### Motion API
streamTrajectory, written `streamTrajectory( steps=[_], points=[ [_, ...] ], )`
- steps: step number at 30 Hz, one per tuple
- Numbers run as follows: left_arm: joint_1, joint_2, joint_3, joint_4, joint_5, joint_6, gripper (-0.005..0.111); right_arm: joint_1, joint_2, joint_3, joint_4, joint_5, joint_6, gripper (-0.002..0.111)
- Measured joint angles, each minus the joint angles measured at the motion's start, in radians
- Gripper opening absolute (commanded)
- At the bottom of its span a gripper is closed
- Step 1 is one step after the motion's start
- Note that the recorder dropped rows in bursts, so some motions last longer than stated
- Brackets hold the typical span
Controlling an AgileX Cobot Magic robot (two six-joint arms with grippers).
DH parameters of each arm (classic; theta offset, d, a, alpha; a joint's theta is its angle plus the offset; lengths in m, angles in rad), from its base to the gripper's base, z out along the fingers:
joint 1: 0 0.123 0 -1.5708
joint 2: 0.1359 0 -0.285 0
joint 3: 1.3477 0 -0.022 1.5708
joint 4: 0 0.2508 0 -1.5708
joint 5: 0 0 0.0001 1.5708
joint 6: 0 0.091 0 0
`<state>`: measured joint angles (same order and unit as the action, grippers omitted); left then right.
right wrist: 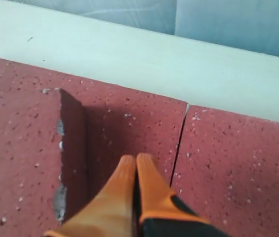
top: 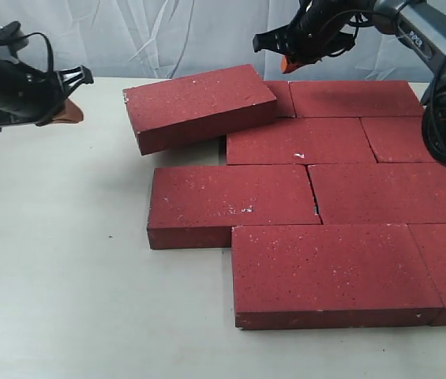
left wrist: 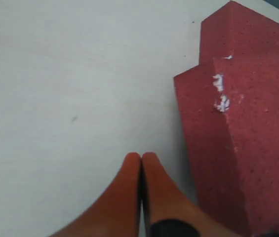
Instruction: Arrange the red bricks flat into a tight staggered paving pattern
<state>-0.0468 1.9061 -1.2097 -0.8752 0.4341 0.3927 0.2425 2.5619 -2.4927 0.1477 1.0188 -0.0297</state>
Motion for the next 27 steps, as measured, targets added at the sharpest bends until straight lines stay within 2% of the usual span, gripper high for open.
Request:
streamTrajectory(
  steps=[7, 11, 18, 27],
  points=[
    [-0.077, 0.153, -0.149, -0.075, 0.028, 0.023, 0.0, -0.001, 0.045, 0.0, 0.072, -0.06, 0.0, -0.001],
    [-0.092, 0.188, -0.179, -0.085, 0.036, 0.025, 0.0, -0.002, 0.068, 0.0, 0.141, -0.057, -0.036, -0.001],
    [-0.081, 0.192, -0.184, -0.074, 0.06, 0.025, 0.0, -0.009, 0.059, 0.002, 0.262, 0.0, -0.132, -0.001],
    [-0.004, 0.124, -0.184, 0.028, 0.174, 0.027, 0.0, 0.017, -0.039, 0.002, 0.293, 0.172, -0.162, -0.001]
  ],
)
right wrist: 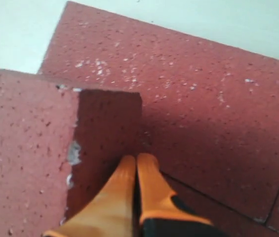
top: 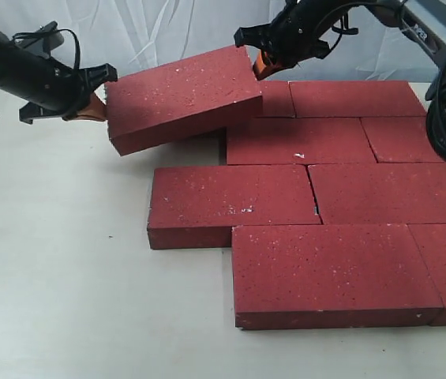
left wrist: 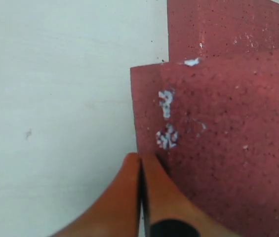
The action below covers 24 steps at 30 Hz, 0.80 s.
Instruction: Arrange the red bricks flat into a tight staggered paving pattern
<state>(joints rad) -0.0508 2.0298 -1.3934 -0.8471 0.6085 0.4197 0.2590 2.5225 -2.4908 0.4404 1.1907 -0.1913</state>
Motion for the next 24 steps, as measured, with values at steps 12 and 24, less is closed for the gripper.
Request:
streamTrajectory(
  steps=[12, 24],
  points=[
    [0.105, -0.03, 0.0, 0.156, 0.016, 0.0, 0.0, 0.148, -0.008, -0.002, -0.073, -0.005, 0.007, -0.001],
    [0.177, -0.03, 0.032, 0.193, 0.018, 0.0, 0.0, 0.204, 0.102, -0.002, -0.056, -0.104, 0.092, -0.001]
  ],
)
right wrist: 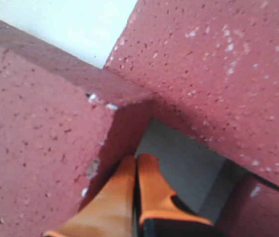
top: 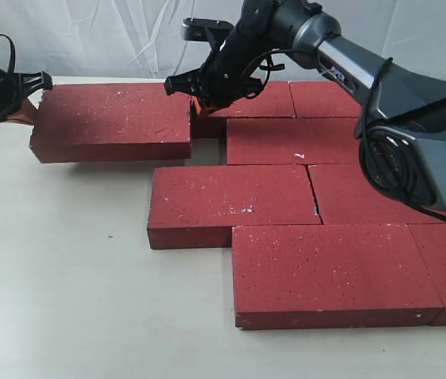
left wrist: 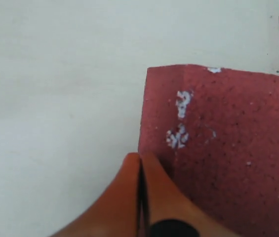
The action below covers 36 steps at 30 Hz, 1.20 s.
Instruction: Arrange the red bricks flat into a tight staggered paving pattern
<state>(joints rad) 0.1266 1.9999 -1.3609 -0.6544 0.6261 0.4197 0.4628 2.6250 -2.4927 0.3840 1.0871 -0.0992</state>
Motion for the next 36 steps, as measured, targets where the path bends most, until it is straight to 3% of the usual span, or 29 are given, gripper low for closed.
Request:
streamTrajectory(
  steps=[6, 12, 18, 25, 28, 36],
  points=[
    [0.07, 0.0, 0.054, -0.002, 0.005, 0.0, 0.0, 0.025, 0.049, 0.0, 0.075, -0.017, 0.009, -0.001],
    [0.071, 0.0, 0.089, 0.015, -0.037, -0.005, 0.0, 0.027, 0.083, 0.0, 0.082, -0.021, 0.033, -0.001],
    [0.12, 0.0, 0.091, 0.104, -0.066, -0.086, 0.0, 0.029, 0.081, 0.0, -0.11, -0.03, 0.189, -0.001],
    [0.129, 0.0, 0.091, 0.112, -0.063, -0.087, 0.0, 0.027, -0.008, 0.0, -0.157, 0.031, 0.23, -0.001],
    [0.129, 0.0, 0.091, 0.108, -0.045, -0.087, 0.0, -0.005, -0.063, 0.0, -0.157, 0.112, 0.236, -0.001],
    [0.129, 0.0, 0.091, 0.132, -0.007, -0.112, 0.0, -0.097, -0.209, 0.058, -0.113, 0.127, 0.228, -0.001]
  ],
)
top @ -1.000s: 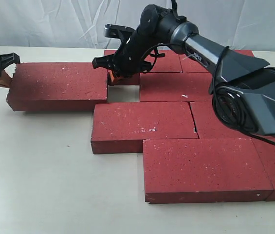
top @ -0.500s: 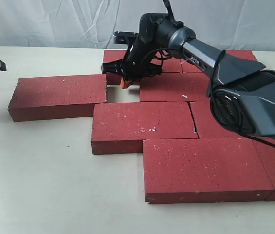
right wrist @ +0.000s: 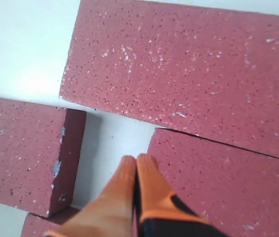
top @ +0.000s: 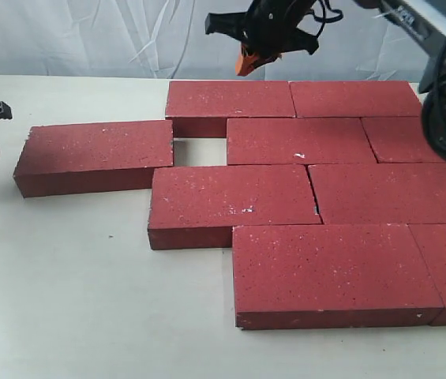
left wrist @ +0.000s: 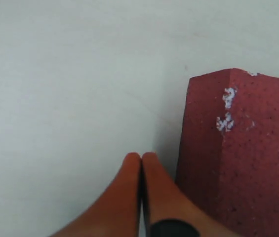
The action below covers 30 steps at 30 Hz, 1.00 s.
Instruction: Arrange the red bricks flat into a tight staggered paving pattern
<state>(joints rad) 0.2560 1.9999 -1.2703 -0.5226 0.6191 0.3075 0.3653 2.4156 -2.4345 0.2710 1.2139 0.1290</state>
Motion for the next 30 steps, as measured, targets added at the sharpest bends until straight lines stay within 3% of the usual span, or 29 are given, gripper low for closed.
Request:
streamTrajectory(
  steps=[8, 14, 22, 30],
  points=[
    [0.0, -0.004, 0.006, 0.032, 0.055, -0.029, 0.0, -0.037, -0.232, 0.319, -0.061, 0.0, -0.082, -0.001],
    [-0.039, -0.081, 0.024, 0.138, 0.049, -0.106, 0.0, -0.108, -0.448, 0.614, -0.067, 0.0, -0.129, -0.001],
    [-0.075, -0.148, 0.026, 0.172, 0.015, -0.118, 0.0, -0.311, -0.784, 0.993, 0.036, -0.12, -0.203, -0.001],
    [-0.075, -0.148, 0.026, 0.221, -0.032, -0.12, 0.0, -0.348, -0.961, 1.192, 0.035, -0.285, -0.218, -0.001]
  ],
)
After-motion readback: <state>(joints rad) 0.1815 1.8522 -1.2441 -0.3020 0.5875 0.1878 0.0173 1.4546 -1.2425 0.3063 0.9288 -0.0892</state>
